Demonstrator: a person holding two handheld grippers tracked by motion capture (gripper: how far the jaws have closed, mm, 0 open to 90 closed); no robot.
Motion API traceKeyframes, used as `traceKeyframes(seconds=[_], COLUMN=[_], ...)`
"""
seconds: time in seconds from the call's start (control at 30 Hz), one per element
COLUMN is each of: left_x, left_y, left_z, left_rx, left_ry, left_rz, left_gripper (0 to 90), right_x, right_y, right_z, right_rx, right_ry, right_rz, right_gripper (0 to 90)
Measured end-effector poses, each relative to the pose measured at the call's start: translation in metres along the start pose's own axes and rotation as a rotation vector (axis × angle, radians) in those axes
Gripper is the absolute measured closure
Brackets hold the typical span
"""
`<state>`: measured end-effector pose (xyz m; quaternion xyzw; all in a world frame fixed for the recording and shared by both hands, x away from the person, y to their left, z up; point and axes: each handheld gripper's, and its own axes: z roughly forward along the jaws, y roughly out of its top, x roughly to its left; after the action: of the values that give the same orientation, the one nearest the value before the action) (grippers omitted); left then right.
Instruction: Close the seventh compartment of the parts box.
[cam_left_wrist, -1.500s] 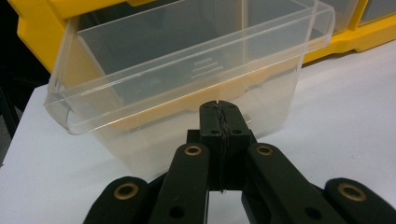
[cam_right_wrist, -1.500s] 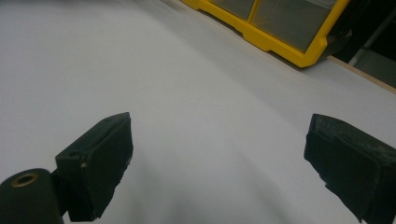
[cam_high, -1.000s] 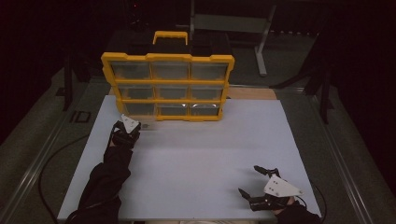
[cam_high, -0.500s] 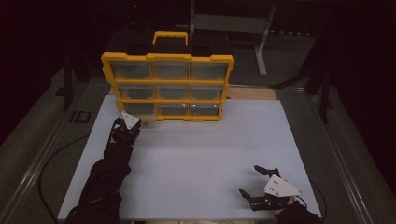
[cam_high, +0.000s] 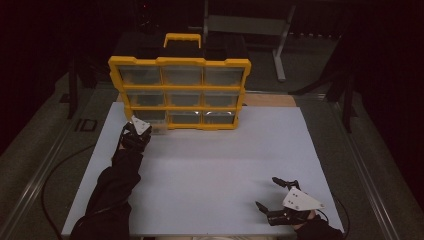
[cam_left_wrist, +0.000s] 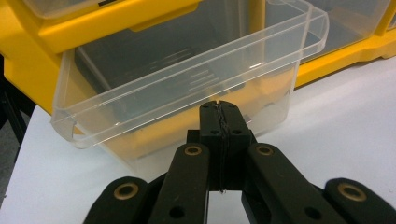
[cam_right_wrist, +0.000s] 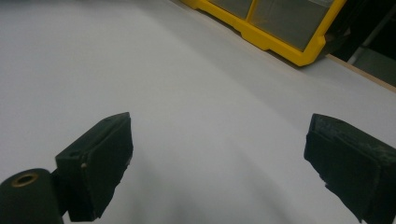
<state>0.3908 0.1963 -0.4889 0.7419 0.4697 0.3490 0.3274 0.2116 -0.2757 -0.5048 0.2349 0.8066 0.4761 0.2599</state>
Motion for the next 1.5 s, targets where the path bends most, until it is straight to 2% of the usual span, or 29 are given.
traceKeyframes(seconds=[0.5, 1.5], left_x=[0.002, 0.011], left_y=[0.005, 0.017], left_z=[0.008, 0.026], left_rx=[-0.004, 0.014], left_ry=[0.000, 0.041], left_rz=[-0.006, 0.002], left_gripper=[89.9, 89.8], right_x=[0.000, 0.000], right_y=[0.000, -0.001], right_z=[0.000, 0.000], right_rx=[0.004, 0.006], right_ry=[-0.001, -0.004], right_rz=[-0.003, 0.001], right_gripper=[7.9, 7.9])
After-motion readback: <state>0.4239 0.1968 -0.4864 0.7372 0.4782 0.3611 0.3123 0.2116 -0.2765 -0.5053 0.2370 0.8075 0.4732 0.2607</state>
